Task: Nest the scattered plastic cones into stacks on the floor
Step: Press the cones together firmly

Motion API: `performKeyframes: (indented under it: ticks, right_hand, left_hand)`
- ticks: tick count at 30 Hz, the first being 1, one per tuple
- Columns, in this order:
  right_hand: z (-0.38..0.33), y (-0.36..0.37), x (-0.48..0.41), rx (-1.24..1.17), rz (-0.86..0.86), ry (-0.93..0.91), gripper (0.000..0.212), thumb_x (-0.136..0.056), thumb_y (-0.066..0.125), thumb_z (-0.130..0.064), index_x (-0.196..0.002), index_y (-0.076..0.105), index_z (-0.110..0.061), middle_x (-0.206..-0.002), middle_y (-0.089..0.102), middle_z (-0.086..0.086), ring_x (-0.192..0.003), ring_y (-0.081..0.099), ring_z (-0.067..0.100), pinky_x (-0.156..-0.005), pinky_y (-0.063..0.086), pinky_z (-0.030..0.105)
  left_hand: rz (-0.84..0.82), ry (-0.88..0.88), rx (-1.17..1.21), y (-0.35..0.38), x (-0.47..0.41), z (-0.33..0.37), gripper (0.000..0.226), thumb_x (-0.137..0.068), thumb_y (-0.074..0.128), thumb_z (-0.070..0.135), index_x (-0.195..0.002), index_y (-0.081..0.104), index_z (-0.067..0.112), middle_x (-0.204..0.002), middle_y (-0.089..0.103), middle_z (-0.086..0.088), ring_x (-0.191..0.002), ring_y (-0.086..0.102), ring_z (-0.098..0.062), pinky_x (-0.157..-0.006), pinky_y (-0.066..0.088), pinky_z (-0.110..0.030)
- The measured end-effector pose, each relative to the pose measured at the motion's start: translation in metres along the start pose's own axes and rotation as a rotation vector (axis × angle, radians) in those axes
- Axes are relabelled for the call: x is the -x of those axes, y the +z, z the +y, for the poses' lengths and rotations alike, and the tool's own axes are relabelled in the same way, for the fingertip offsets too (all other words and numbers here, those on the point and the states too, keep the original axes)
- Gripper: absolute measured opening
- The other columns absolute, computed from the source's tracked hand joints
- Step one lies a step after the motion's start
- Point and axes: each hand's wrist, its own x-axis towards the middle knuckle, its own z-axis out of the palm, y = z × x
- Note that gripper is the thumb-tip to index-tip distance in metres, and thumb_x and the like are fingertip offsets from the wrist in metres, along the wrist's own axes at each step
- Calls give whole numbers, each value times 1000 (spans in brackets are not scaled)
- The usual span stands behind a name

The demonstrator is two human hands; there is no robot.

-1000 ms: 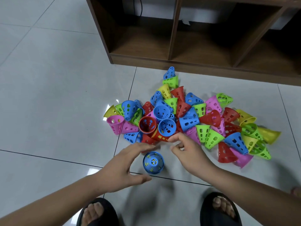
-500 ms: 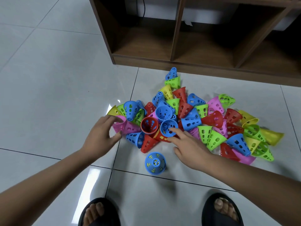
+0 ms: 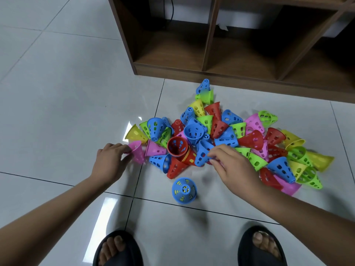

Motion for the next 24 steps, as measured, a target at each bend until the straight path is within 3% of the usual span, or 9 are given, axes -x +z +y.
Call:
performKeyframes:
  ticks: [4, 6, 8, 10, 12, 15, 19, 22, 24]
  right_hand:
    - [-15, -10, 7, -443, 47, 339, 16, -100, 70, -14, -99, 64, -29, -90, 67, -10, -87, 67, 15, -80, 60, 43]
    - [-26, -18, 9, -732, 77, 481, 18, -100, 70, -9, -102, 65, -26, -89, 71, -5, -85, 70, 21, -82, 60, 43]
    - [-37, -27, 12, -913, 96, 550, 15, -101, 67, -5, -107, 65, -19, -85, 73, 0, -77, 68, 20, -76, 55, 36]
    - [-46, -32, 16, -1101, 89, 615, 13, -101, 65, -1, -112, 66, -9, -84, 72, 6, -75, 65, 20, -72, 52, 34]
    - [-55, -31, 22, -1269, 43, 680, 15, -101, 63, 1, -115, 67, -2, -81, 69, 10, -72, 62, 21, -69, 50, 33]
    - [-63, -23, 32, -1298, -95, 709, 13, -101, 63, 2, -112, 69, 0, -75, 66, 10, -69, 62, 19, -67, 50, 30]
    - [-66, -11, 42, -1270, -207, 779, 11, -101, 62, 3, -110, 68, 1, -74, 67, 9, -67, 62, 19, -66, 52, 29]
    - [-69, -3, 45, -1243, -270, 807, 9, -100, 65, 2, -108, 68, 1, -79, 70, 12, -71, 65, 21, -68, 53, 31]
    - [-69, 3, 45, -1226, -286, 824, 7, -100, 66, 1, -106, 67, 0, -80, 73, 13, -74, 68, 24, -71, 55, 34]
  left_hand:
    - [37, -49, 178, -22, 13, 14, 10, -97, 78, 33, -97, 78, 23, -91, 76, 7, -84, 70, -17, -73, 54, -35]
    - [48, -98, 288, -37, 22, 29, 11, -99, 75, 37, -94, 76, 27, -86, 75, 14, -79, 69, -1, -72, 51, -21]
    - [45, -153, 396, -52, 32, 44, 14, -101, 71, 40, -91, 73, 30, -82, 74, 14, -71, 65, 2, -63, 43, -11]
    - [24, -211, 546, -64, 41, 59, 20, -104, 66, 41, -93, 74, 25, -86, 77, 10, -67, 62, -2, -60, 43, -15]
    - [-9, -229, 695, -75, 48, 74, 23, -107, 61, 37, -100, 76, 20, -94, 80, 8, -78, 68, -5, -74, 51, -23]
    - [-58, -209, 917, -87, 54, 100, 27, -110, 55, 29, -106, 77, 14, -100, 81, -2, -97, 74, -17, -89, 56, -37]
    - [-154, -204, 1220, -98, 56, 125, 28, -107, 59, 32, -98, 77, 12, -103, 76, -20, -96, 67, -33, -91, 53, -42]
    - [-336, -160, 1321, -97, 61, 137, 32, -104, 64, 30, -96, 73, 1, -96, 69, -27, -86, 60, -25, -87, 52, -37]
    - [-449, -122, 1295, -94, 65, 142, 30, -103, 61, 25, -91, 73, 1, -90, 70, -23, -82, 61, -19, -81, 52, -30]
